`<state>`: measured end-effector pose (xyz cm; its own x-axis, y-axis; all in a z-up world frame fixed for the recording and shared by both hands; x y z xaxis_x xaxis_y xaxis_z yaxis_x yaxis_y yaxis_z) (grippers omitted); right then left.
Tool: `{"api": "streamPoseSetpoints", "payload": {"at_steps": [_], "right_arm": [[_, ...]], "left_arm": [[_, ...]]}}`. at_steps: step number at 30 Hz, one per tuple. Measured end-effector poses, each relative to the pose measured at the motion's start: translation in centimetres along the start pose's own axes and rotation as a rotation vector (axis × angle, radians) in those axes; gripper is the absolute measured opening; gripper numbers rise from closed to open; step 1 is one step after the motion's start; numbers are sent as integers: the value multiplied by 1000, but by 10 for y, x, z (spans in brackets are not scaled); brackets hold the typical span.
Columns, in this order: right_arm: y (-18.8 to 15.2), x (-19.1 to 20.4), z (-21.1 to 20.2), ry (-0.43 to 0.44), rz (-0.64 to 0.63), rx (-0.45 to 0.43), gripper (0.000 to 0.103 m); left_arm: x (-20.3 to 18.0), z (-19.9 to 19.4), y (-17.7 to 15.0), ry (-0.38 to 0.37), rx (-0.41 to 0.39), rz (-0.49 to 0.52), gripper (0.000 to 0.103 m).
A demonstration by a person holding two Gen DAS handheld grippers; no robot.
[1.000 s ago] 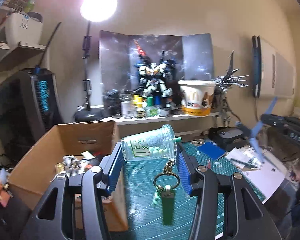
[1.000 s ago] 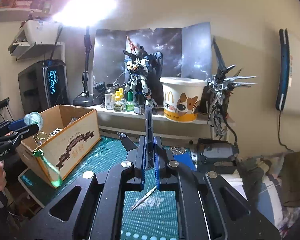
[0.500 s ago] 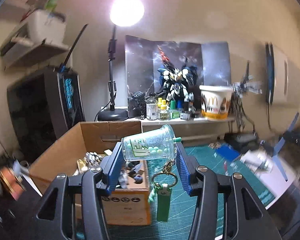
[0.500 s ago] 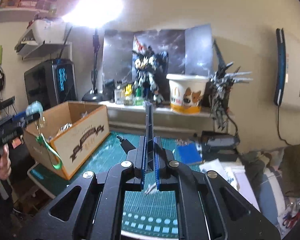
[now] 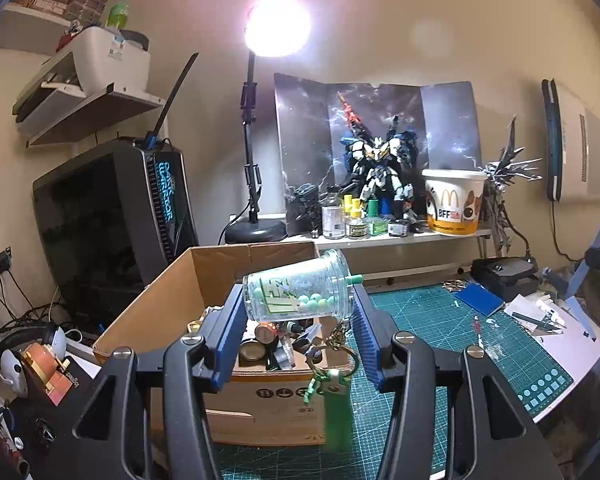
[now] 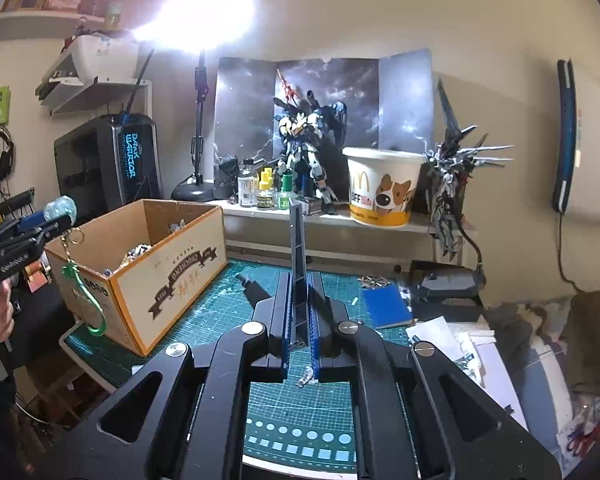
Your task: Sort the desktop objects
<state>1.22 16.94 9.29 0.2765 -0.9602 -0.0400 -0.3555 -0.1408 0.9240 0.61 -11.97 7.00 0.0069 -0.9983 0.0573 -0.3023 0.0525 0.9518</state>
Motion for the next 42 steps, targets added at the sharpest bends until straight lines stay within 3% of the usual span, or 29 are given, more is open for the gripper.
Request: {"api": "streamPoseSetpoints", "payload": {"at_steps": [23, 42], "right_arm": [[1, 18, 17, 62, -19, 17, 7], [8, 79, 47, 217, -82, 34, 7]], "left_arm": [[27, 0, -5, 50, 27, -30, 51], [80, -13, -19, 173, 66, -69, 51]]}}
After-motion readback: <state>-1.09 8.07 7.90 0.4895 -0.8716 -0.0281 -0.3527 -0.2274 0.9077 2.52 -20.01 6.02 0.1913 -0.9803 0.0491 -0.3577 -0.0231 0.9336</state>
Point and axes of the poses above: each gripper's, at about its wrist camera, not at the fingertips, and z roughly the way its jaws point, x to its left, y to its top, the point moved 8 cm from there along z, roughly the way its jaws point, and after that the axes turned 1 degree about x, right-handed, at the moved point
